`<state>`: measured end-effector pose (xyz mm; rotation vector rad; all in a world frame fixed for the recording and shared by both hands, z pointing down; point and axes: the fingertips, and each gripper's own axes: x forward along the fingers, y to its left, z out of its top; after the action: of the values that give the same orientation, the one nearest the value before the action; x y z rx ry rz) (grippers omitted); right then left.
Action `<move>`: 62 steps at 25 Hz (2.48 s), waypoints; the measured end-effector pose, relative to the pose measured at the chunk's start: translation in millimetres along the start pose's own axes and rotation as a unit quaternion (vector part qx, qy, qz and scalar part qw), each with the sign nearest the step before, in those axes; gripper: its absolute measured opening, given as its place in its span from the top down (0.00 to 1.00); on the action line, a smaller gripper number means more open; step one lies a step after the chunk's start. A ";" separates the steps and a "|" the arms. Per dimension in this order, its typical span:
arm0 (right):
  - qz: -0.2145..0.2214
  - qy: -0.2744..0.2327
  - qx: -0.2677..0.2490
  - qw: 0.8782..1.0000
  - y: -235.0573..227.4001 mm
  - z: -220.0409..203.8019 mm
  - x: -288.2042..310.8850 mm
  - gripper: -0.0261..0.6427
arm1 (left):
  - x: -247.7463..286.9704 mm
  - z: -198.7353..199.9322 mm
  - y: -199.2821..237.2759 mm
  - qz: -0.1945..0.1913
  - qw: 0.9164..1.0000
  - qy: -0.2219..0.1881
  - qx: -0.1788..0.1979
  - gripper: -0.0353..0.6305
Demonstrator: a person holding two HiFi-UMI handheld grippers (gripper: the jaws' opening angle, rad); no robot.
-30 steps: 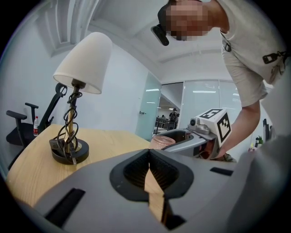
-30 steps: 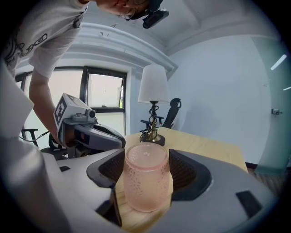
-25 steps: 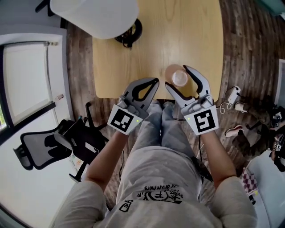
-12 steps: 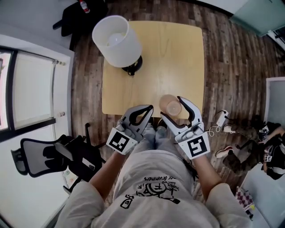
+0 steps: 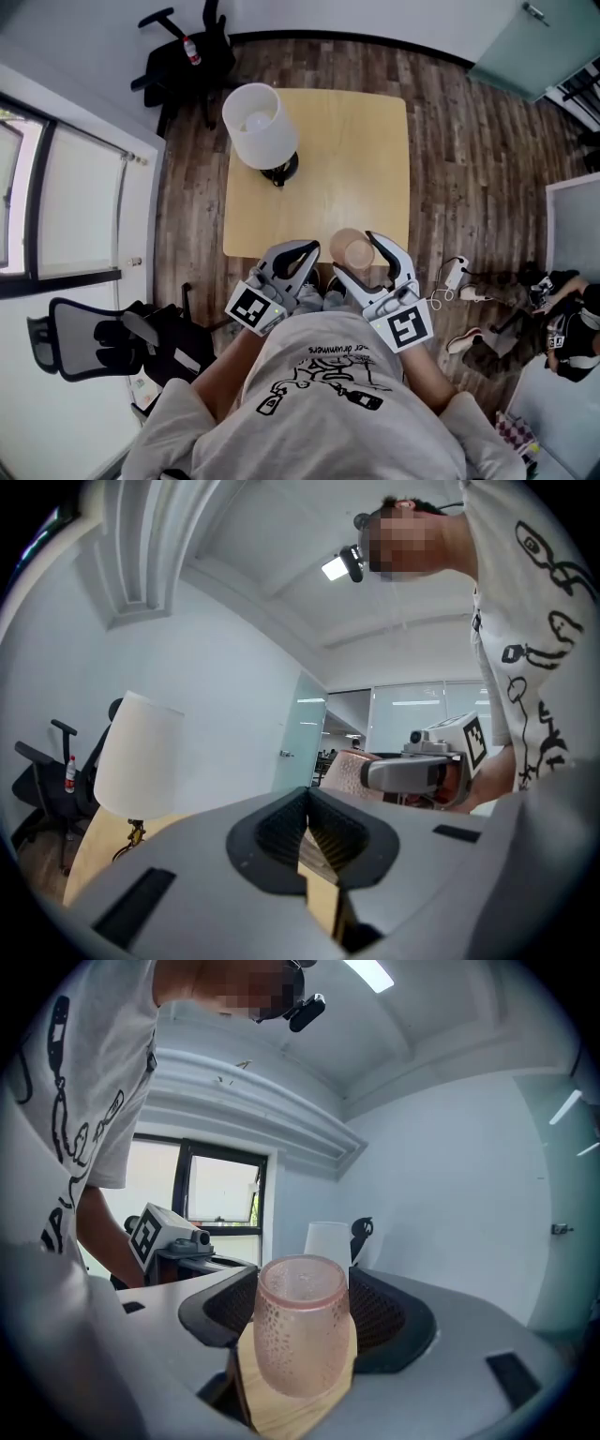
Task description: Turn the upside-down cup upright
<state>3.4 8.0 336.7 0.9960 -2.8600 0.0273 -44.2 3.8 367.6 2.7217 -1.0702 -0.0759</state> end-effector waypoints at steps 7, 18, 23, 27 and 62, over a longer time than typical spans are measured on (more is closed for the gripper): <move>-0.002 -0.010 0.022 1.000 -4.0 15.8 -11.2 0.49 | 7.0 22.4 -16.0 -0.017 1.000 -0.015 0.008 0.93; -0.036 -0.119 0.379 0.917 -48.1 -18.8 -29.7 0.50 | 1.5 31.2 -18.2 -0.049 0.998 -0.025 -0.018 0.93; -0.054 -0.161 0.505 0.846 -63.9 -37.8 -32.1 0.50 | -0.3 14.1 -17.3 -0.075 0.996 0.004 -0.056 0.83; -0.055 -0.193 0.568 0.798 -71.6 -42.8 -36.0 0.50 | 1.6 8.1 -29.7 -0.117 0.987 0.013 -0.111 0.77; -0.052 -0.119 0.297 0.946 -64.3 -12.8 -53.3 0.49 | 23.2 0.6 -67.1 -0.224 0.957 0.069 -0.170 0.91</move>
<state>86.0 -8.9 342.2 1.3187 -3.0740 0.8613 17.6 35.8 353.0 2.5482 -0.3464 -0.1267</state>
